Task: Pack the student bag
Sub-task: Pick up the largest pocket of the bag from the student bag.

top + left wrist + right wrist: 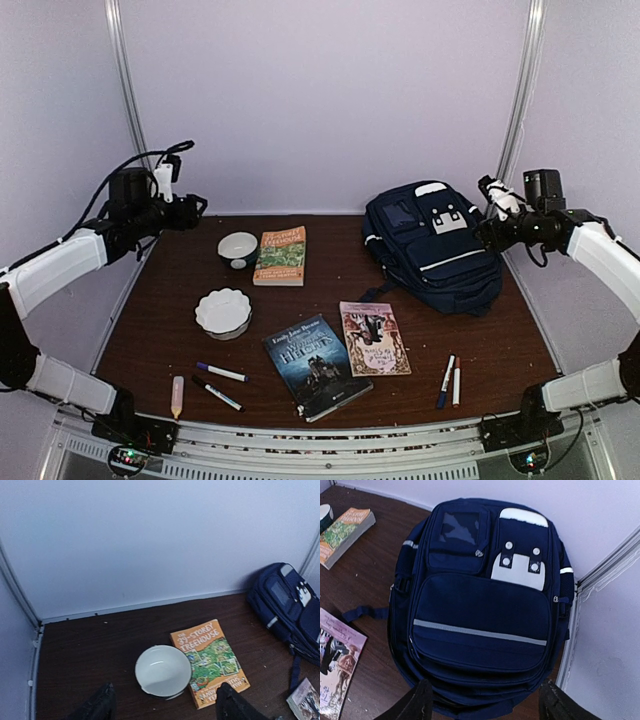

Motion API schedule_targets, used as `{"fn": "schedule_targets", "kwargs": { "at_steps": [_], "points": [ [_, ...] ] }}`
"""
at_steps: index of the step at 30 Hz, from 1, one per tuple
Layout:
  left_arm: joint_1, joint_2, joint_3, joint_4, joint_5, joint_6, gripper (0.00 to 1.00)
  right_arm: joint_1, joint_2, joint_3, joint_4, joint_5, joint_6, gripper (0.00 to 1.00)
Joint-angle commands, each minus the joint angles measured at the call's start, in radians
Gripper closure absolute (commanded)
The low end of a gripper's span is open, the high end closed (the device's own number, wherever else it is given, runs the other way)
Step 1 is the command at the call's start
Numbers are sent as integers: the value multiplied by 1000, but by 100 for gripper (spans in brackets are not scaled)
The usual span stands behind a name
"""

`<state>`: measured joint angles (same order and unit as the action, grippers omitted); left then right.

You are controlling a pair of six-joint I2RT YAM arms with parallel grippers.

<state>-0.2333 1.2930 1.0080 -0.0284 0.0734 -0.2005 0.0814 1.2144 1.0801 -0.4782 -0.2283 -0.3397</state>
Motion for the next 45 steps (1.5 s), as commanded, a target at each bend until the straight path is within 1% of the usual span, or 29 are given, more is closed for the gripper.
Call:
{"fn": "schedule_targets", "kwargs": {
  "at_steps": [1, 7, 11, 15, 18, 20, 24, 30, 34, 38, 40, 45],
  "points": [
    [-100, 54, 90, -45, 149, 25, 31, -13, 60, 26, -136, -27, -194, 30],
    [-291, 160, 176, -95, 157, 36, 32, -19, 176, 69, -300, 5, -422, 52],
    [-410, 260, 239, -108, 152, 49, 35, -22, 263, 96, -372, 36, -533, 60],
    [-499, 379, 309, -121, 201, 53, 37, -24, 346, 127, -416, 70, -609, 63],
    [-551, 478, 377, -176, 216, 85, 37, -24, 397, 151, -438, 80, -642, 63],
    [-579, 551, 423, -223, 215, 126, 38, -23, 420, 159, -432, 91, -655, 62],
    [-618, 646, 487, -286, 198, 181, 39, -23, 467, 172, -405, 143, -664, 60],
    [-640, 734, 535, -285, 257, 185, 39, -23, 544, 216, -428, 175, -665, 60],
    [-655, 791, 582, -317, 259, 186, 39, -23, 567, 233, -419, 193, -667, 60],
    [-655, 811, 600, -331, 252, 185, 39, -23, 591, 252, -413, 218, -676, 62],
    [-656, 818, 611, -353, 251, 196, 39, -23, 603, 275, -423, 213, -668, 68],
    [-656, 817, 616, -405, 231, 232, 39, -17, 641, 358, -502, 130, -654, 91]
  ]
}}
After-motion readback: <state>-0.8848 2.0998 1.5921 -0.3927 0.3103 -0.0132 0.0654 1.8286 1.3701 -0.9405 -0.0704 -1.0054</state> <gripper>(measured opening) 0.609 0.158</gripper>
